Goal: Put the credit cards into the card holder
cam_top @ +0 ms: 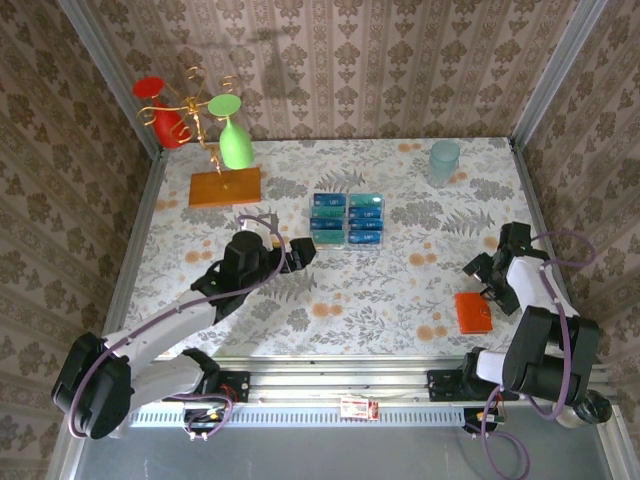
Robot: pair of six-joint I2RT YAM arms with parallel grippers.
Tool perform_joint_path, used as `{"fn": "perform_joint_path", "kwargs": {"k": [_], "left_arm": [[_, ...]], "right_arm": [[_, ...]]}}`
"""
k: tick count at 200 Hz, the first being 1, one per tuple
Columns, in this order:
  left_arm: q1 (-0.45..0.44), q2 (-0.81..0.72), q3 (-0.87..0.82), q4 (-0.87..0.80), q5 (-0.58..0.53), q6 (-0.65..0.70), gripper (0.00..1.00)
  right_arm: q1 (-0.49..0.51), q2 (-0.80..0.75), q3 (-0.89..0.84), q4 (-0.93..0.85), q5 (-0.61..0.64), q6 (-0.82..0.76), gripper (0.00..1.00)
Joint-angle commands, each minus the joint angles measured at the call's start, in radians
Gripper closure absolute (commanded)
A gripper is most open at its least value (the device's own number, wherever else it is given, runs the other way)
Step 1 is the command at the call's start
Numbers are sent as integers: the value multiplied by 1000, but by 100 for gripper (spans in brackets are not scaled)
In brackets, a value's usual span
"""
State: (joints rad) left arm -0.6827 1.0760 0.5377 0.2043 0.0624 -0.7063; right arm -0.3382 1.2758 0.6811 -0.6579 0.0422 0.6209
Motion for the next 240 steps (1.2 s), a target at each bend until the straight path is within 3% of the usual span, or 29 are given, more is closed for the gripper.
{"fn": "perform_joint_path", "kwargs": {"k": [1,39,61,114,147,186,240], "left_arm": [[-17,2,24,-24,-28,25,0],[-34,20,41,-24,-42,29,0],[-41,30,54,-27,-45,34,0],[-49,62,74,-25,-51,39,0],[-56,83,80,-25,-51,41,0],[-60,104,85,-19,-51,41,0],[-63,125,104,-20,-50,49,0]], "right_arm": [[-7,20,-25,22,-98,-18,1],[11,-16,-96,78,-278,57,3],[87,-68,-126,102,-325,136,3],[413,-121,-120,186,-295,365,3],[525,-98,-27,130,-215,352,3],[507,-173,14,-55,-18,300,1],[348,-251,-45,-207,33,285,0]]}}
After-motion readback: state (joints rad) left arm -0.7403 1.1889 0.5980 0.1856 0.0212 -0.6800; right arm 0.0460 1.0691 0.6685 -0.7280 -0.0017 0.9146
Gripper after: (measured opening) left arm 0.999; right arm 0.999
